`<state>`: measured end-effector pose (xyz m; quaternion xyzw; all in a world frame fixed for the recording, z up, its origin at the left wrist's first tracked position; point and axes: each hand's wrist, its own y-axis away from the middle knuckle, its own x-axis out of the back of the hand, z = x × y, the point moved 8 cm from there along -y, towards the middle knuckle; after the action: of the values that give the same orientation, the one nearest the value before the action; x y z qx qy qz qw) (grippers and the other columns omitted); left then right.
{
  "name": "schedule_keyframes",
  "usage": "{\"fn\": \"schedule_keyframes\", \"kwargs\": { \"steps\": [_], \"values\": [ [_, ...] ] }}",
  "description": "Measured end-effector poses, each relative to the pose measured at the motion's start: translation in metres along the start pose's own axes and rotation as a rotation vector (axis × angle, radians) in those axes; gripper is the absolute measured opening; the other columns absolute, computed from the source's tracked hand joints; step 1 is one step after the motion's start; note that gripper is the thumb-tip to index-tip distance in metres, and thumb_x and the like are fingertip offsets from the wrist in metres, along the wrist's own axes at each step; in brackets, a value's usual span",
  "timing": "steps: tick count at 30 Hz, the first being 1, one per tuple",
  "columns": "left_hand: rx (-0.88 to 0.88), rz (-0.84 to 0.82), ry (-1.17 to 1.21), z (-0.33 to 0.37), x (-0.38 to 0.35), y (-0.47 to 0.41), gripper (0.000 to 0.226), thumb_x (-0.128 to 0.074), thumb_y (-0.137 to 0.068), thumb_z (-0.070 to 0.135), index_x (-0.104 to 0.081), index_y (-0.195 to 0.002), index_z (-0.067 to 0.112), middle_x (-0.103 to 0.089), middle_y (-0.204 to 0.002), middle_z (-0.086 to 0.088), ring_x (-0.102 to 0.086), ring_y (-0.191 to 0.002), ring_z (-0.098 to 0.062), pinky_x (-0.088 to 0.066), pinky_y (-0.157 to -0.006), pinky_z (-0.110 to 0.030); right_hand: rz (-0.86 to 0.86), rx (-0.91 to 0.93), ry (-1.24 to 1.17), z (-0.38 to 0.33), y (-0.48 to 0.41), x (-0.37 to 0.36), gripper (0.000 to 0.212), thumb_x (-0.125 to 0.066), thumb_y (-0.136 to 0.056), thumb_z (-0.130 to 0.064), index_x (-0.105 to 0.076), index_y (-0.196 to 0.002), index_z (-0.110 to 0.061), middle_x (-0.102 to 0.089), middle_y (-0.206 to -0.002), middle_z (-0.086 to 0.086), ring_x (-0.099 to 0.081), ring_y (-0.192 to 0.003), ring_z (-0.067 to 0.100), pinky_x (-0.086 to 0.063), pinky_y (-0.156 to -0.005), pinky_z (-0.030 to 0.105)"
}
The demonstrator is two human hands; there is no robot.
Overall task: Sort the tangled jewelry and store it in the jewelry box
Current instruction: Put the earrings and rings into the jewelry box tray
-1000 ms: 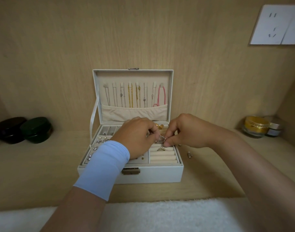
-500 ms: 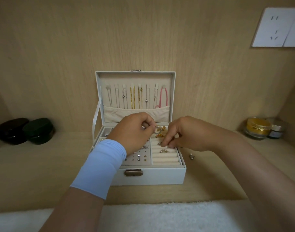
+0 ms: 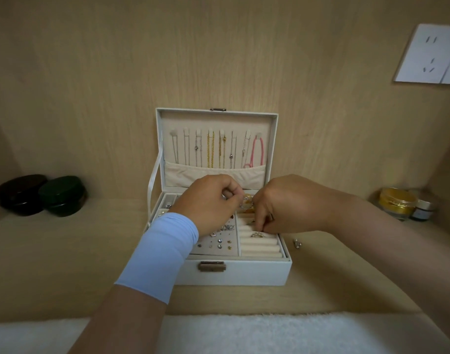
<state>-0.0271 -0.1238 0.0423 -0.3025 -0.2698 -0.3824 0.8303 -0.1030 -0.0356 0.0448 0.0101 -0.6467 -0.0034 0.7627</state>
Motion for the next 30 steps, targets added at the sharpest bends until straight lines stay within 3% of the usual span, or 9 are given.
{"fn": "schedule_keyframes", "kwargs": {
  "steps": [7,12,19,24,30],
  "values": [
    [0.006,-0.035,0.001,-0.003,0.004,0.001,0.011,-0.062,-0.094,0.024,-0.068,-0.087,0.031,-0.066,-0.084,0.016,-0.058,-0.073,0.002,-0.045,-0.070,-0.019,-0.012,-0.114,-0.166,0.016,0.012,0.005,0.006,-0.065,-0.089,-0.030,-0.068,-0.089,-0.036,-0.067,-0.084,-0.016,-0.061,-0.080,0.001,-0.052,-0.075,0.028],
    [-0.046,-0.118,-0.116,0.008,-0.018,0.003,0.008,-0.065,-0.091,0.027,-0.070,-0.088,0.032,-0.067,-0.083,0.018,-0.059,-0.075,0.002,-0.048,-0.073,-0.021,0.109,-0.248,-0.379,0.041,0.029,0.015,0.011,-0.064,-0.094,-0.021,-0.066,-0.088,-0.031,-0.064,-0.083,-0.016,-0.055,-0.070,-0.013,-0.039,-0.062,0.008],
    [-0.096,-0.129,-0.256,0.016,-0.025,0.005,0.005,-0.070,-0.086,0.032,-0.072,-0.087,0.036,-0.067,-0.079,0.021,-0.055,-0.068,0.007,-0.049,-0.070,-0.020,0.149,-0.256,-0.483,0.035,0.023,-0.003,0.008,-0.064,-0.094,-0.026,-0.066,-0.088,-0.031,-0.065,-0.087,-0.013,-0.057,-0.076,-0.003,-0.046,-0.071,0.021],
    [-0.108,-0.110,-0.281,0.017,-0.025,0.007,0.008,-0.077,-0.080,0.034,-0.071,-0.081,0.039,-0.066,-0.073,0.024,-0.053,-0.067,0.014,-0.039,-0.063,-0.014,0.150,-0.252,-0.553,0.038,0.025,-0.007,0.011,-0.063,-0.096,-0.023,-0.065,-0.088,-0.030,-0.062,-0.085,-0.016,-0.054,-0.066,-0.011,-0.037,-0.062,0.013],
    [-0.070,-0.137,-0.229,0.014,-0.031,0.006,0.005,-0.080,-0.078,0.038,-0.077,-0.082,0.038,-0.068,-0.079,0.022,-0.059,-0.078,0.006,-0.051,-0.079,-0.023,0.212,-0.267,-0.690,0.042,0.030,-0.001,0.014,-0.061,-0.098,-0.019,-0.063,-0.088,-0.028,-0.060,-0.080,-0.012,-0.055,-0.056,-0.013,-0.038,-0.056,0.006]
  ]
}}
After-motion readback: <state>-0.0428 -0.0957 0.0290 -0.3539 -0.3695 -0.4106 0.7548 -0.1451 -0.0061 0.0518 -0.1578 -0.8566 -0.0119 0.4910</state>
